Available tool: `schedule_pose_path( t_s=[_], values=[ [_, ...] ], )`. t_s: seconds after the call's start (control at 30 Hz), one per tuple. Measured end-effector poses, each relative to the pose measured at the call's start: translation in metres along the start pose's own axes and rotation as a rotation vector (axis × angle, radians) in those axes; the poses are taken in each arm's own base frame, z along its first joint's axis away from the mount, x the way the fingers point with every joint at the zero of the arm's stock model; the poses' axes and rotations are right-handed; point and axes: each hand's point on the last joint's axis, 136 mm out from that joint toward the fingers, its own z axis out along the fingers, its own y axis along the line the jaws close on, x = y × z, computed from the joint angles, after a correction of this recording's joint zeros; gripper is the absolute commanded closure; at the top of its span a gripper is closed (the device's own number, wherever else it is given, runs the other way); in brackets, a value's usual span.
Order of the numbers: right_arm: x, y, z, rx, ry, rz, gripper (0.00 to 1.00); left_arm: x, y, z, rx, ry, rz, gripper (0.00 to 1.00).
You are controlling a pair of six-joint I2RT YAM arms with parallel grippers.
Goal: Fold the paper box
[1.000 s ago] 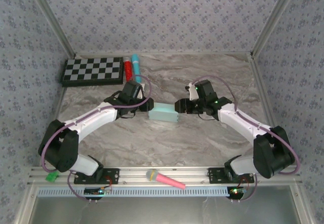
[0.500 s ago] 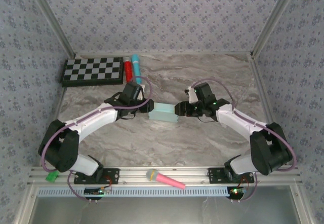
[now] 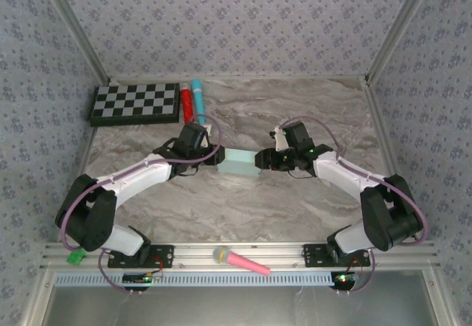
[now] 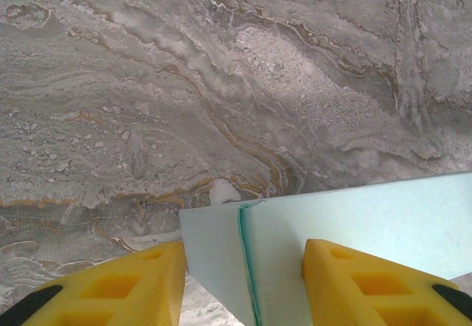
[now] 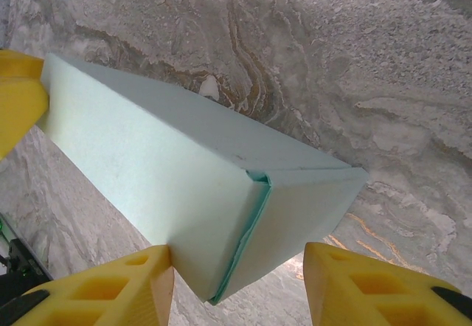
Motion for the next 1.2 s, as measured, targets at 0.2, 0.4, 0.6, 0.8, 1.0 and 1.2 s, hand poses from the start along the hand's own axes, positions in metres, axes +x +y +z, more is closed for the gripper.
schedule_pose_path(
  t_s=[0.2,0.4,0.6,0.8,1.0,1.2],
  values=[
    [-0.003,-0.003,0.000,0.020,-0.008,-0.004,0.51,0.000,-0.001,0.000,-0.002,-0.010,0.004,0.55],
    [-0.015,-0.008,-0.001,0.080,-0.017,-0.028,0.52,0.000,-0.002,0.000,-0.003,-0.012,0.008,0.55],
    [-0.027,-0.012,0.000,0.132,-0.027,-0.058,0.52,0.001,-0.004,0.000,-0.001,-0.008,0.012,0.55],
    [-0.038,-0.017,0.001,0.179,-0.034,-0.083,0.52,0.003,-0.006,-0.001,0.003,-0.002,0.017,0.55],
    [-0.054,-0.021,0.004,0.231,-0.034,-0.112,0.52,0.005,-0.009,-0.003,0.009,0.004,0.021,0.55],
    [-0.059,-0.020,0.005,0.254,-0.027,-0.133,0.52,0.005,-0.010,-0.004,0.010,0.009,0.021,0.55]
  ],
)
